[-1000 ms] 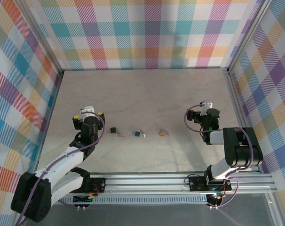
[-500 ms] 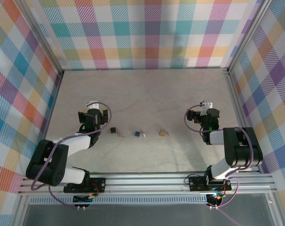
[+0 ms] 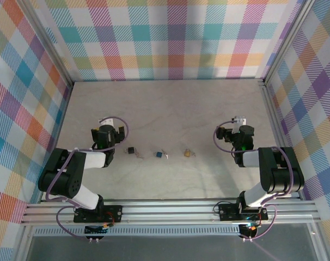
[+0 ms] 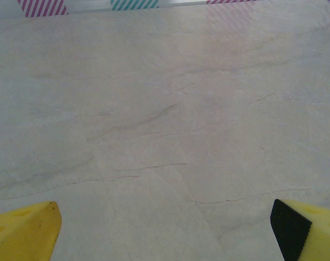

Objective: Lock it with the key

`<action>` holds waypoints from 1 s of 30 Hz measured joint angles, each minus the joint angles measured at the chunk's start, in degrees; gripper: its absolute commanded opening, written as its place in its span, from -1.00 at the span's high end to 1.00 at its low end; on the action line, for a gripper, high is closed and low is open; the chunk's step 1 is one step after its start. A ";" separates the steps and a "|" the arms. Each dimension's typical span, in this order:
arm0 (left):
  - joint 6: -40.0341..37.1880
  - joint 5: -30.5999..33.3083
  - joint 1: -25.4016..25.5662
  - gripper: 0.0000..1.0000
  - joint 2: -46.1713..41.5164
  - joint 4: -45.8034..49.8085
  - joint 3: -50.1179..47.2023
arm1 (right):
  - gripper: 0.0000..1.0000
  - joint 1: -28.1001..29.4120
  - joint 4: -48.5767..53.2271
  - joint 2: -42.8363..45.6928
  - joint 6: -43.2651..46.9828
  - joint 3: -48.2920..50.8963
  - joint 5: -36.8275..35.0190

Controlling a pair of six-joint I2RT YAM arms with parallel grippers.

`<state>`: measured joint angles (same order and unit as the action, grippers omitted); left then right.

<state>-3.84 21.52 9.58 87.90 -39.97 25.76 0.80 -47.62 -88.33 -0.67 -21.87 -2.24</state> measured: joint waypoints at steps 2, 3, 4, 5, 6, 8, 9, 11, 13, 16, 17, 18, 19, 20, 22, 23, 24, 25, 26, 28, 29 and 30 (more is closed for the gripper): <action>0.26 -1.20 -0.39 -0.99 0.00 -0.46 0.00 | -0.98 0.00 0.00 0.00 0.00 0.00 0.00; 0.44 -1.64 -0.55 -0.99 0.00 -0.76 -0.02 | -0.97 0.00 0.00 0.00 0.00 0.00 0.00; 0.81 -2.36 -0.79 -0.99 0.00 -1.16 -0.11 | -0.98 0.00 0.00 0.00 0.00 0.00 0.00; 1.09 -2.75 -1.03 -0.99 0.00 -1.51 -0.24 | -0.98 0.00 0.00 0.00 0.00 0.00 0.00; 1.36 -3.04 -1.25 -0.99 0.02 -2.16 -0.57 | -0.97 0.00 0.00 0.00 0.00 0.00 0.00; 1.64 -3.34 -1.53 -0.99 0.11 -3.13 -1.14 | -0.97 0.00 0.00 0.00 0.00 0.00 0.00; 1.68 -3.56 -1.60 -0.99 0.35 -3.67 -1.33 | -0.97 0.00 0.00 0.00 0.00 0.00 0.00; 1.68 -4.13 -1.60 -0.99 0.90 -4.15 -1.53 | -0.98 0.00 0.00 0.00 0.00 0.00 0.00; 1.68 -4.57 -1.62 -0.99 1.38 -4.61 -1.75 | -0.97 0.00 0.00 0.00 0.00 0.00 0.00; 1.68 -5.01 -1.66 -0.99 1.95 -6.27 -2.23 | -0.98 0.00 0.00 0.00 0.00 0.00 0.00; 1.68 -5.01 -1.66 -0.99 2.05 -6.75 -2.34 | -0.98 0.00 0.00 0.00 0.00 0.00 0.00; 1.68 -5.01 -1.66 -0.99 2.08 -6.99 -2.43 | -0.97 0.00 0.00 0.00 0.00 0.00 0.00; 1.70 -4.92 -1.66 -0.99 2.10 -7.30 -2.49 | -0.97 0.00 0.00 0.00 0.00 0.00 0.00; 1.84 -4.70 -1.66 -0.99 2.12 -7.63 -2.60 | -0.98 0.00 0.00 0.00 0.00 0.00 0.00; 2.12 -4.15 -1.66 -0.99 2.16 -8.41 -2.86 | -0.97 0.00 0.00 0.00 0.00 0.00 0.00; 2.29 -4.00 -1.66 -0.99 2.16 -8.55 -2.91 | -0.97 0.00 0.00 0.00 0.00 0.00 0.00; 2.34 -3.89 -1.66 -0.99 2.16 -8.72 -2.95 | -0.97 0.00 0.00 0.00 0.00 0.00 0.00; 2.51 -3.98 -1.75 -0.99 2.16 -8.79 -2.97 | -0.97 0.00 0.00 0.00 0.00 -0.02 0.00; 2.64 -4.48 -1.97 -0.99 2.16 -8.79 -2.97 | -0.97 0.00 0.00 0.00 0.00 -0.02 -0.02; 2.71 -7.17 -3.34 -0.99 2.16 -8.46 -2.91 | -0.98 0.00 0.00 0.00 0.00 -0.02 0.00; 2.71 -8.63 -4.04 -0.99 2.16 -8.17 -2.84 | -0.97 0.00 0.00 0.00 0.00 -0.02 0.00; 2.67 -10.60 -4.87 -0.99 2.23 -8.00 -2.80 | -0.98 0.00 0.00 0.00 0.00 -0.02 0.00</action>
<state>-1.17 10.92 4.71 90.13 -47.97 22.96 0.80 -47.62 -88.33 -0.67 -21.89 -2.24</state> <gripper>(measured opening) 0.996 0.988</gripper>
